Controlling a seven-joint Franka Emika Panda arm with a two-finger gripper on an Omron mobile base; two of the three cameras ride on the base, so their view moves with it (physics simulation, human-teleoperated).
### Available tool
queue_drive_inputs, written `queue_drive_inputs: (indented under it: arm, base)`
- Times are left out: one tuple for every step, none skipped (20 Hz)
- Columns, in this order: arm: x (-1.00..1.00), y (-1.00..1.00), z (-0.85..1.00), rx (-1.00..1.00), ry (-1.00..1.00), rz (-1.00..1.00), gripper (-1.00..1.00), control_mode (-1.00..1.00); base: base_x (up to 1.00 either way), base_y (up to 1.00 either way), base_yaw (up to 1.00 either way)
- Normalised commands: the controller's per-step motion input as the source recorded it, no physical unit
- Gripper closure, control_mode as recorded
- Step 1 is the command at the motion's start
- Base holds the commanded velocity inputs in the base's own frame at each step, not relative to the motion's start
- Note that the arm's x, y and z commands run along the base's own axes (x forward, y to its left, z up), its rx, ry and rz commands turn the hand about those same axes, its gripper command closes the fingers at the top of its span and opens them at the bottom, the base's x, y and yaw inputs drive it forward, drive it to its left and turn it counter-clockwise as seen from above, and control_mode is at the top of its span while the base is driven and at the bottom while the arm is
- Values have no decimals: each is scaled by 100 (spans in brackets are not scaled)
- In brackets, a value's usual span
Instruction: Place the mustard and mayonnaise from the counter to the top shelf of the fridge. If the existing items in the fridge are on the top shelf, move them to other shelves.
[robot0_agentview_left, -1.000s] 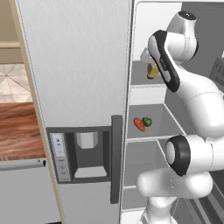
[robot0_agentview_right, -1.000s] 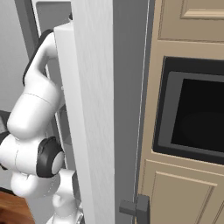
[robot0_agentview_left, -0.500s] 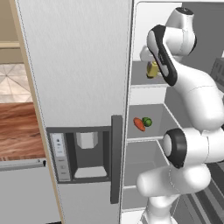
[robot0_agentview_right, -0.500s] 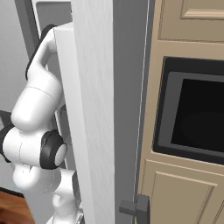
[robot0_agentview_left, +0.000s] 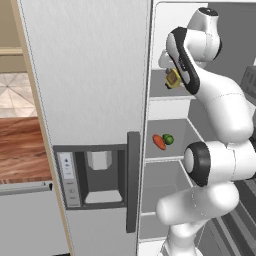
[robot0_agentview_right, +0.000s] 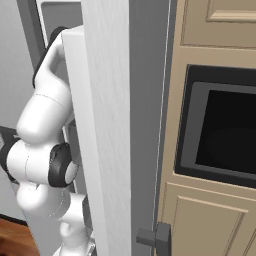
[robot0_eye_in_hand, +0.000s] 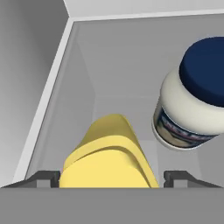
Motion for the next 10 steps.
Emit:
queue_drive_inputs:
  arm:
    - [6,0,0,0,-1,1,-100,-100]
    - [9,0,0,0,-1,1,-100,-100]
    - [9,0,0,0,-1,0,-100,-100]
    - [10,0,0,0,-1,0,-100,-100]
    - [14,0,0,0,-1,0,-100,-100]
    - [14,0,0,0,-2,0,-100,-100]
    - [14,0,0,0,-2,0,-100,-100]
    - [12,0,0,0,-3,0,-100,-100]
    - [14,0,0,0,-3,0,-100,-100]
    - [14,0,0,0,-3,0,-100,-100]
  base:
    - [0,0,0]
    - [0,0,0]
    - [0,0,0]
    - [0,0,0]
    - [0,0,0]
    - [0,0,0]
    - [0,0,0]
    - [0,0,0]
    - [0,0,0]
    - [0,0,0]
